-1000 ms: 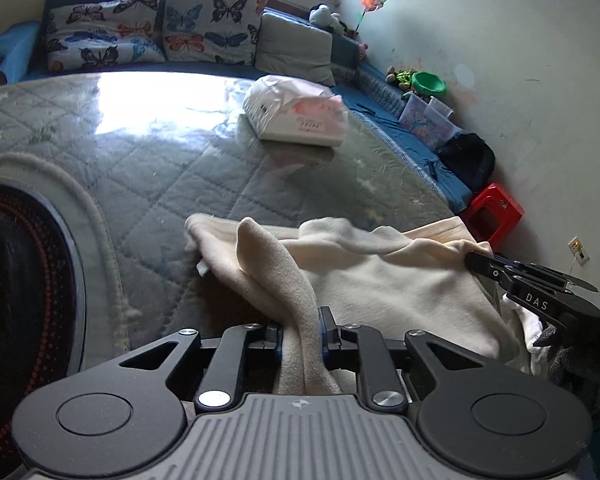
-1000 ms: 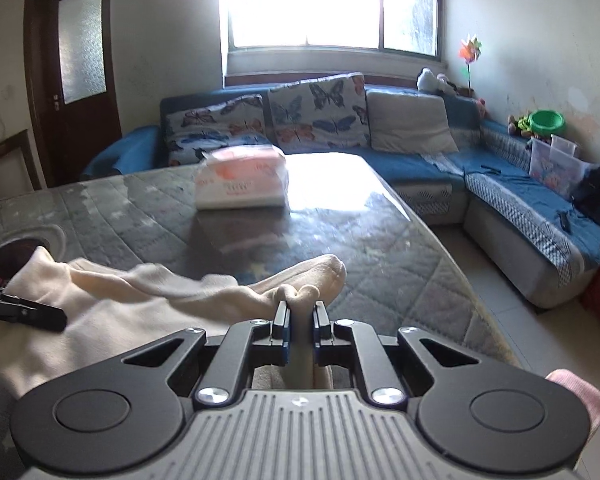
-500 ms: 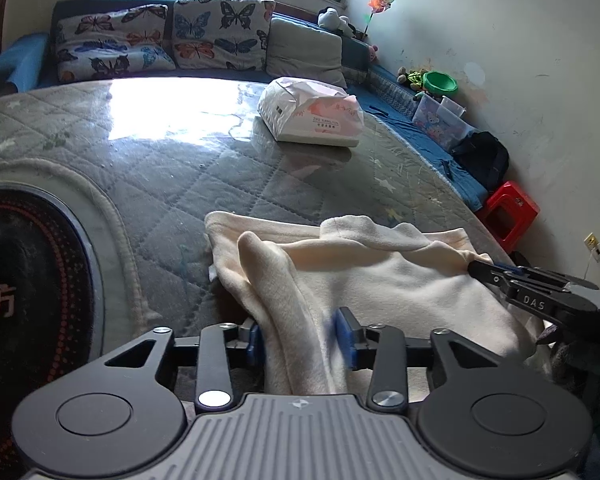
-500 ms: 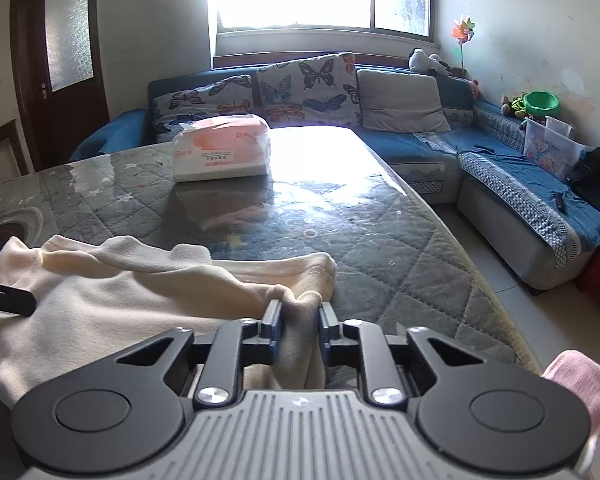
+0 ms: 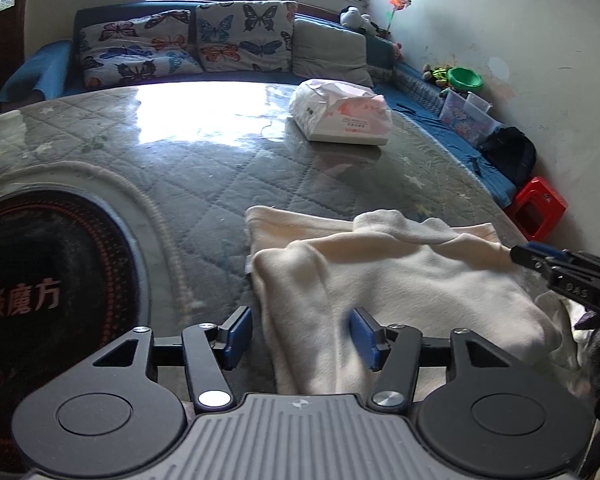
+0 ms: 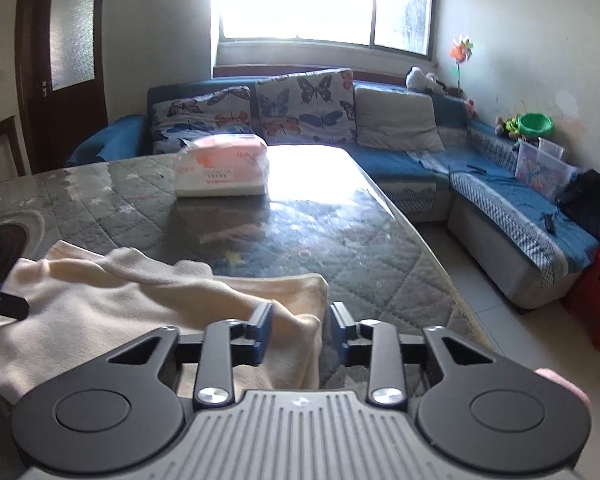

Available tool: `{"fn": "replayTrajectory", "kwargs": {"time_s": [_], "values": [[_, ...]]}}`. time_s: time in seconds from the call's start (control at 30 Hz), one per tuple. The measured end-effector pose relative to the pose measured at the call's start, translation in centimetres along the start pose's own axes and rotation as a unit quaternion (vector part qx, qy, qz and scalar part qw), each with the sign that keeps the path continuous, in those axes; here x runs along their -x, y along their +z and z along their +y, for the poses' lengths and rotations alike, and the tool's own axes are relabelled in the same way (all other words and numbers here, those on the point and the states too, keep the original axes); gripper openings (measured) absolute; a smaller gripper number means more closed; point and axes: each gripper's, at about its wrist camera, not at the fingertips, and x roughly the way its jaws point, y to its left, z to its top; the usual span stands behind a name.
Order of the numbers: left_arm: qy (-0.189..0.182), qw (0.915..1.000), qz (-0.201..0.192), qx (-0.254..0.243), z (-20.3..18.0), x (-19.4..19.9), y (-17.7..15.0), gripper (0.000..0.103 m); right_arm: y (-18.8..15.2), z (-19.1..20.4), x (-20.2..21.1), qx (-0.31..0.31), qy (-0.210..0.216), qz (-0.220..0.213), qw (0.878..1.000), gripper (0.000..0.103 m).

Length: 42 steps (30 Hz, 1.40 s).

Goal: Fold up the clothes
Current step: 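Open both grippers and release the folded sweatshirt onto the table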

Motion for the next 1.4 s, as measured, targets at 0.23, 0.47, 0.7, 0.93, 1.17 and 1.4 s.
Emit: {"fn": "replayTrajectory", "kwargs": {"time_s": [0.23,0.47,0.7,0.93,1.17,1.4], "values": [[0.027,0.9996,-0.005,-0.006,0.3,1.0,-0.9,0.072,0.8,2.5,-0.4,0.019,0.036,0.001,0.999,0.056],[0.045,0.9985,-0.013,-0.029,0.1,1.4,-1.2,0.082,1.1,5.4,-3.7,0.032,0.061,0.026,0.997,0.059],[0.05,0.9981,-0.01,-0.035,0.1,1.0,-1.3,0.086,1.4,5.5,-6.0,0.015,0.061,0.033,0.997,0.067],[0.058,0.9977,-0.006,-0.036,0.0,0.8,-1.4,0.092,2.1,6.9,-5.0,0.031,0.076,0.018,0.996,0.079],[0.062,0.9976,-0.002,-0.03,0.1,0.7,-1.3,0.1,2.4,8.9,-6.6,0.069,0.072,0.036,0.994,0.091],[0.065,0.9974,-0.004,-0.031,-0.2,1.2,-1.6,0.103,2.8,8.4,-4.9,0.061,0.065,0.021,0.996,0.103]]}}
